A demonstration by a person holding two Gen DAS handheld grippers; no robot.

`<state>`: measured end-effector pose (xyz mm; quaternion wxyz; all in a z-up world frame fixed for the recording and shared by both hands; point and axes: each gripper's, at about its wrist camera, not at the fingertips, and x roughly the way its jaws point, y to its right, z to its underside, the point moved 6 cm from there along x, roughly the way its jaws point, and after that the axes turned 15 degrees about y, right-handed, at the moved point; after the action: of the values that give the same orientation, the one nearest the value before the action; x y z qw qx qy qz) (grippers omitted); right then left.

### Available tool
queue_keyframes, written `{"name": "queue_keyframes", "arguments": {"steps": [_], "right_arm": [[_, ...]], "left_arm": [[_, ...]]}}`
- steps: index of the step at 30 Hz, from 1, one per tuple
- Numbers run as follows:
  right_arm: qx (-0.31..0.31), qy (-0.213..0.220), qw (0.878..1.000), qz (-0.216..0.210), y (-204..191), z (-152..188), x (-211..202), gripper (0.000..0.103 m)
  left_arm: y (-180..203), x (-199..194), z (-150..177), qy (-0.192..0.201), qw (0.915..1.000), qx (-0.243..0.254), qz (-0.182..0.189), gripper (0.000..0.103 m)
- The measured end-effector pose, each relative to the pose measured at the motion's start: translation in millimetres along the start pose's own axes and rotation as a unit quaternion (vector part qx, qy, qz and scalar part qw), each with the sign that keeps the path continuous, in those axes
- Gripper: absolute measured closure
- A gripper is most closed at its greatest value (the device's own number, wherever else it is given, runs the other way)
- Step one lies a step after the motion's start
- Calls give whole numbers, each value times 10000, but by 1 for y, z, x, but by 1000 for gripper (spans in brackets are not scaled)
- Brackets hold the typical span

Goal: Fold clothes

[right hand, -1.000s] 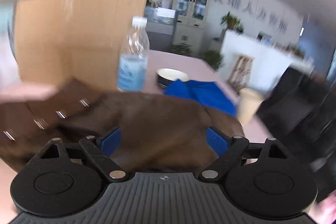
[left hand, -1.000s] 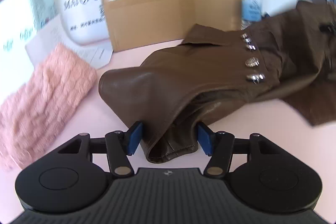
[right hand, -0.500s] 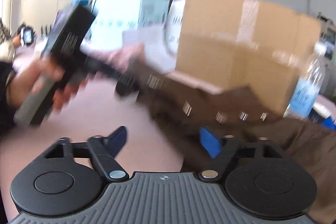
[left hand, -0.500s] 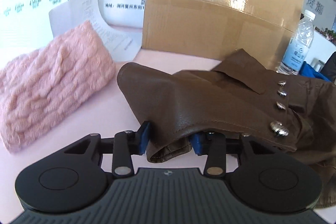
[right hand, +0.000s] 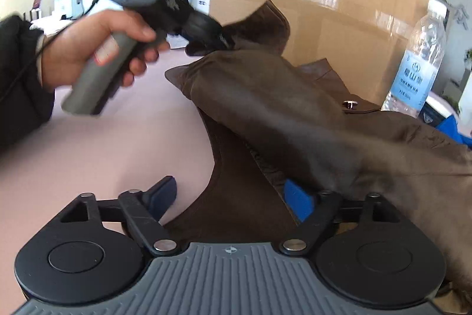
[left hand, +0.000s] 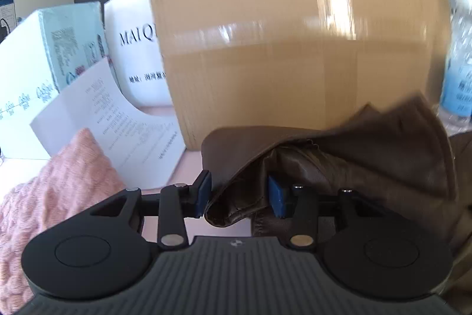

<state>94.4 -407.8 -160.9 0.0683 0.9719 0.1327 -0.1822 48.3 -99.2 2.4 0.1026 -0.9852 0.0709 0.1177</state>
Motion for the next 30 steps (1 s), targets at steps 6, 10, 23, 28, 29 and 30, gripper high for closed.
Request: {"name": "queue_keyframes", "arguments": {"steps": [6, 10, 23, 28, 29, 30], "right_arm": [[72, -123, 9997, 173, -4, -7, 20, 26], [-113, -32, 9998, 134, -15, -11, 25, 53], [-22, 266, 9955, 910, -31, -32, 24, 99], [798, 681, 9940, 299, -35, -61, -20, 99], [915, 746, 9929, 146, -39, -65, -29, 99], [982, 855, 9915, 14, -42, -69, -38, 99]], "left_arm": [[-9, 20, 8, 92, 9982, -587, 70, 61], [-28, 36, 13, -70, 9933, -1134, 200, 51], [-51, 45, 12, 254, 9952, -877, 354, 51], [-61, 29, -7, 734, 9923, -894, 441, 51], [-65, 26, -11, 803, 9909, -980, 456, 51], [-67, 23, -14, 839, 9901, -1026, 466, 51]]}}
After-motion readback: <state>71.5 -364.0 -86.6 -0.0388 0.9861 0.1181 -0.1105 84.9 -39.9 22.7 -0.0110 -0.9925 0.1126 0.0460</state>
